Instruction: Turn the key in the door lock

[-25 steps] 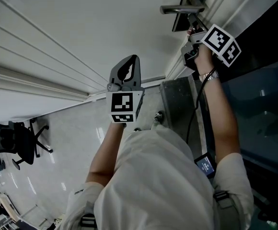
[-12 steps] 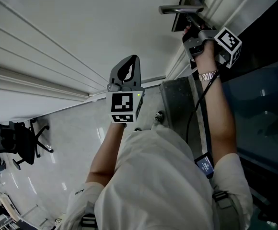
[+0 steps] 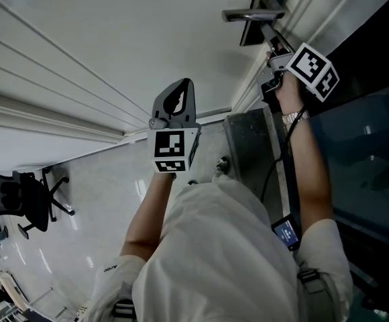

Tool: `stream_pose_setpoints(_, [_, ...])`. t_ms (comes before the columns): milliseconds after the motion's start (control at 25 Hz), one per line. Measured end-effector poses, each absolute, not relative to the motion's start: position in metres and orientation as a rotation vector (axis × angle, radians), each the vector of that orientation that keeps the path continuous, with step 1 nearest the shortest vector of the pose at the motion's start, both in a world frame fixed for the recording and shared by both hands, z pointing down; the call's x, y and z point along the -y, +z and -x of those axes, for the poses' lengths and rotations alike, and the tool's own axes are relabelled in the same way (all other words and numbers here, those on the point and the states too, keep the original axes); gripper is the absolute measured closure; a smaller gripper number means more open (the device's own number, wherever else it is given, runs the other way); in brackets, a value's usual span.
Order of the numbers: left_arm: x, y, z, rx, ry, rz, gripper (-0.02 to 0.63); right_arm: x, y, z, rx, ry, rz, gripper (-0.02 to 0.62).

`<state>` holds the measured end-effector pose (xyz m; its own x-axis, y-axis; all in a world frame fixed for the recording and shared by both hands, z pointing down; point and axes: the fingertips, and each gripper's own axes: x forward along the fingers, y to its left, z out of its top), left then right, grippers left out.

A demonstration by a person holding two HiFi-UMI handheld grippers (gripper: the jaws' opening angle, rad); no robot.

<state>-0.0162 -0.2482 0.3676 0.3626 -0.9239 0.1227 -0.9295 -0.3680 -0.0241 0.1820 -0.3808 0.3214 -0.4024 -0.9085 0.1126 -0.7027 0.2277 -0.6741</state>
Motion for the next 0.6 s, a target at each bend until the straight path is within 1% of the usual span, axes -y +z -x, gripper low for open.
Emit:
stream_pose_setpoints(280, [0.251, 0.370, 0.012, 1.722, 0.175, -2.558, 0.600, 0.368, 0.312, -0.166, -2.716, -0.187, 1.871, 0.416])
stream_pose_setpoints(400, [0.252, 0.370, 0.012, 1.719, 0.173, -2.560, 0.600, 0.366, 0.313, -0.158, -2.863, 0.298, 2.049, 0.416])
stream_pose_setpoints(600, [0.254, 0.370, 0.016, 1.729, 0.167, -2.551, 0.600, 0.368, 0.322, -0.151, -2.900, 1.234, 2.278, 0.416])
